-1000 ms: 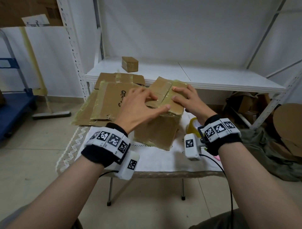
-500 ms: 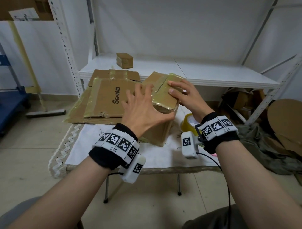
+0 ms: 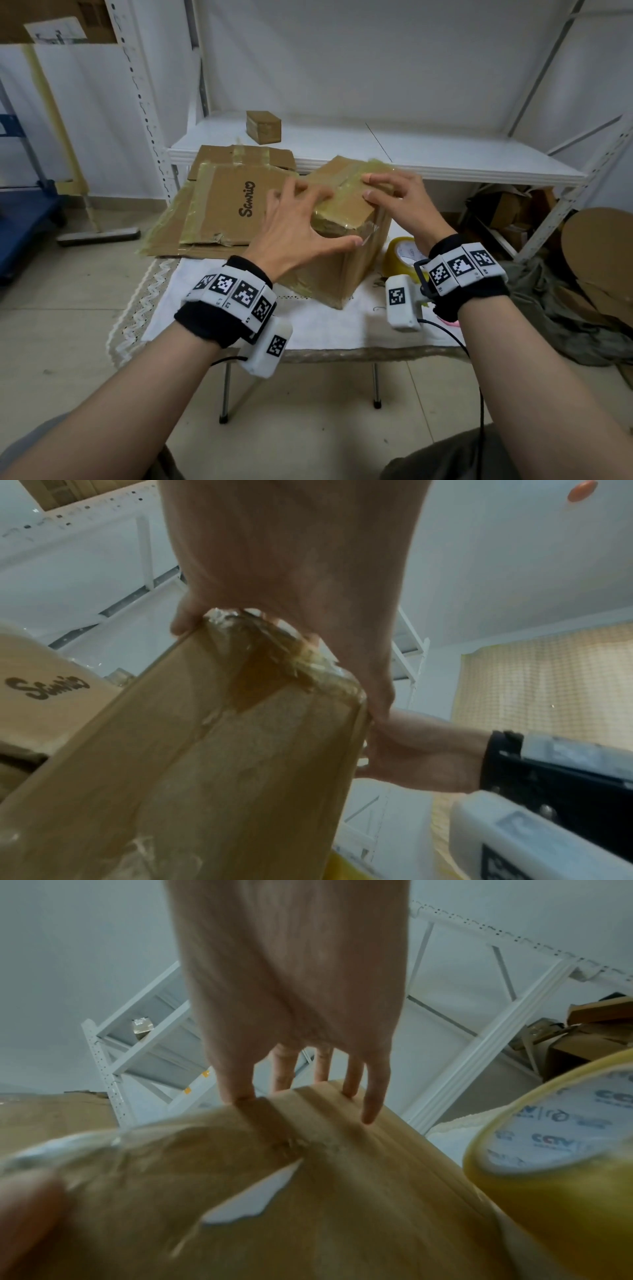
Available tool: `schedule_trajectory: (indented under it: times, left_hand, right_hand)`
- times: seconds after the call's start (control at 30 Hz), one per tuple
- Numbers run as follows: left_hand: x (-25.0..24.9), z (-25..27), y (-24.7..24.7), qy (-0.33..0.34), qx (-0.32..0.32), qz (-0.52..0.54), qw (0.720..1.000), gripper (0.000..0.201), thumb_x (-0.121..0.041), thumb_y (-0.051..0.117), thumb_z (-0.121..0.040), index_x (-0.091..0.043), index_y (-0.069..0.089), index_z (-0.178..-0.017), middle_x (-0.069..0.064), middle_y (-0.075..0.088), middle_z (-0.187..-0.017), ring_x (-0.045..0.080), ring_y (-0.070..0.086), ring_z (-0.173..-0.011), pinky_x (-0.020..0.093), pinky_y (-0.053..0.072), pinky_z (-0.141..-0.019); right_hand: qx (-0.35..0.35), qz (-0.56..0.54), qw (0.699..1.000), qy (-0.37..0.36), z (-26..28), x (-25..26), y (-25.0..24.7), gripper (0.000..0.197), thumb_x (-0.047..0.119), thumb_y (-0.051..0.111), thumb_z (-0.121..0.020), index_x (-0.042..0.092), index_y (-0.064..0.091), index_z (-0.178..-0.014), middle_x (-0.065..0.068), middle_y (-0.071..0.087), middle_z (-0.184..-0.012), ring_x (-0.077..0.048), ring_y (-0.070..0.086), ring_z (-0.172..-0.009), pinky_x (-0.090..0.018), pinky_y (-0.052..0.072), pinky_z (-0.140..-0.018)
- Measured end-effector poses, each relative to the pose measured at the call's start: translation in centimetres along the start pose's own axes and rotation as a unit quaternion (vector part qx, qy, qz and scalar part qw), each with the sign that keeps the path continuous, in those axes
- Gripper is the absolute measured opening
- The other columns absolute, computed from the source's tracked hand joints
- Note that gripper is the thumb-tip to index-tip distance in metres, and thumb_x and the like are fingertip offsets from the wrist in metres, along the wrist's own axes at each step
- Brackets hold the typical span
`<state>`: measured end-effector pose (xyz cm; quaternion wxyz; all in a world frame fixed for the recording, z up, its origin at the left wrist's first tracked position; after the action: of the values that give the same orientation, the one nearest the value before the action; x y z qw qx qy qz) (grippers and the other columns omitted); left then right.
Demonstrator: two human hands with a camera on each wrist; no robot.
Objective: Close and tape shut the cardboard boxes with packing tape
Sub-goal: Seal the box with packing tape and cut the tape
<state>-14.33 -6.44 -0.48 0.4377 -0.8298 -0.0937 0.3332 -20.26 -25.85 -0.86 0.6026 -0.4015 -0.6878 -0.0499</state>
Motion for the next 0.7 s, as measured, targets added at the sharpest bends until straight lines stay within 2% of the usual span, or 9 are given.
schedule_trajectory:
  times: [0.1, 0.13, 0.2, 0.23, 0.3, 0.37, 0.4, 0.53, 0.7]
  left_hand:
    - [0.2, 0.1, 0.8, -0.016, 0.019, -0.079, 0.997, 0.091, -0.094, 0.045, -0.064, -0.043, 0.042, -0.139, 0.001, 0.032, -0.15, 0.035, 0.018, -0.145, 0.075, 0.008, -0.113]
    - [0.4, 0.0, 0.7, -0.022, 0.025, -0.104, 0.994, 0.094, -0.096, 0.04, -0.064, -0.044, 0.038, -0.142, 0.001, 0.028, -0.155, 0.039, 0.012, -0.149, 0.076, -0.003, -0.111]
    - [0.9, -0.2, 0.4, -0.038, 0.037, -0.11, 0.993, 0.096, -0.096, 0.037, -0.063, -0.046, 0.034, -0.146, 0.0, 0.022, -0.161, 0.042, 0.002, -0.151, 0.073, -0.009, -0.107]
    - [1.2, -0.2, 0.2, -0.042, 0.039, -0.1, 0.993, 0.097, -0.096, 0.038, -0.064, -0.046, 0.033, -0.147, 0.0, 0.021, -0.162, 0.041, -0.001, -0.151, 0.072, -0.01, -0.108]
    - [1.5, -0.2, -0.1, -0.039, 0.029, -0.098, 0.994, 0.098, -0.096, 0.036, -0.063, -0.046, 0.033, -0.148, 0.002, 0.021, -0.162, 0.038, -0.002, -0.152, 0.071, -0.01, -0.111]
    - [1.5, -0.1, -0.2, -0.026, 0.014, -0.11, 0.993, 0.1, -0.097, 0.032, -0.064, -0.046, 0.029, -0.15, 0.003, 0.022, -0.162, 0.037, -0.002, -0.152, 0.07, -0.008, -0.114]
    - [1.4, -0.1, -0.1, -0.019, 0.009, -0.113, 0.993, 0.101, -0.097, 0.032, -0.064, -0.047, 0.027, -0.151, 0.003, 0.022, -0.162, 0.036, -0.001, -0.152, 0.069, -0.006, -0.115]
    - [0.1, 0.0, -0.8, 0.032, -0.034, -0.09, 0.995, 0.096, -0.091, 0.043, -0.068, -0.046, 0.027, -0.152, 0.001, 0.021, -0.163, 0.031, 0.002, -0.153, 0.065, -0.004, -0.118]
    - [-1.9, 0.1, -1.9, 0.121, -0.086, -0.042, 0.988, 0.079, -0.077, 0.058, -0.071, -0.036, 0.054, -0.139, -0.005, 0.025, -0.161, 0.028, 0.009, -0.152, 0.063, -0.002, -0.119]
  right_hand:
    - [0.007, -0.012, 1.0, -0.003, 0.2, -0.3, 0.1, 0.032, 0.035, 0.065, -0.096, 0.032, 0.068, -0.128, 0.002, 0.037, -0.149, -0.018, 0.046, -0.133, -0.041, 0.047, -0.109]
    - [-0.015, -0.031, 0.999, 0.0, 0.2, -0.5, -0.6, 0.032, 0.032, 0.061, -0.098, 0.032, 0.064, -0.13, 0.0, 0.04, -0.149, -0.02, 0.052, -0.13, -0.042, 0.053, -0.103]
    - [-0.052, -0.058, 0.995, 0.056, 0.3, -2.1, -2.2, 0.03, 0.016, 0.055, -0.101, 0.023, 0.056, -0.13, -0.006, 0.05, -0.141, -0.024, 0.064, -0.113, -0.04, 0.06, -0.089]
    - [-0.049, -0.036, 0.993, 0.097, 0.5, -3.3, -2.6, 0.029, 0.008, 0.055, -0.1, 0.018, 0.054, -0.127, -0.01, 0.055, -0.137, -0.025, 0.067, -0.106, -0.039, 0.06, -0.086]
    - [0.011, 0.12, 0.977, 0.174, 1.1, -6.0, -2.8, 0.032, 0.006, 0.062, -0.095, 0.013, 0.056, -0.125, -0.014, 0.06, -0.133, -0.028, 0.065, -0.11, -0.042, 0.056, -0.094]
    - [0.099, 0.3, 0.925, 0.209, 2.2, -8.2, -2.3, 0.038, 0.015, 0.066, -0.094, 0.008, 0.061, -0.131, -0.013, 0.059, -0.138, -0.03, 0.058, -0.124, -0.037, 0.047, -0.105]
    - [0.126, 0.356, 0.902, 0.21, 2.7, -8.7, -2.2, 0.04, 0.019, 0.065, -0.094, 0.008, 0.063, -0.133, -0.013, 0.059, -0.139, -0.03, 0.056, -0.127, -0.033, 0.045, -0.104]
    - [0.168, 0.409, 0.873, 0.207, 3.7, -8.9, -1.8, 0.036, 0.014, 0.065, -0.09, 0.015, 0.071, -0.126, -0.01, 0.064, -0.13, -0.027, 0.06, -0.117, -0.027, 0.046, -0.09]
    - [0.195, 0.439, 0.853, 0.204, 4.1, -9.2, -1.4, 0.037, 0.024, 0.072, -0.087, 0.01, 0.072, -0.122, -0.006, 0.066, -0.115, -0.023, 0.06, -0.101, -0.029, 0.047, -0.083]
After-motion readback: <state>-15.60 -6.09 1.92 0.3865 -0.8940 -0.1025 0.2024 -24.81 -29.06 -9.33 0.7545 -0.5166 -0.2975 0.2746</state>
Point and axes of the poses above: each hand's wrist, its own z-axis away from the middle knuckle, its own y-axis out of the palm, x = y × z, the point moved 10 cm from there along -z, towards the middle knuckle
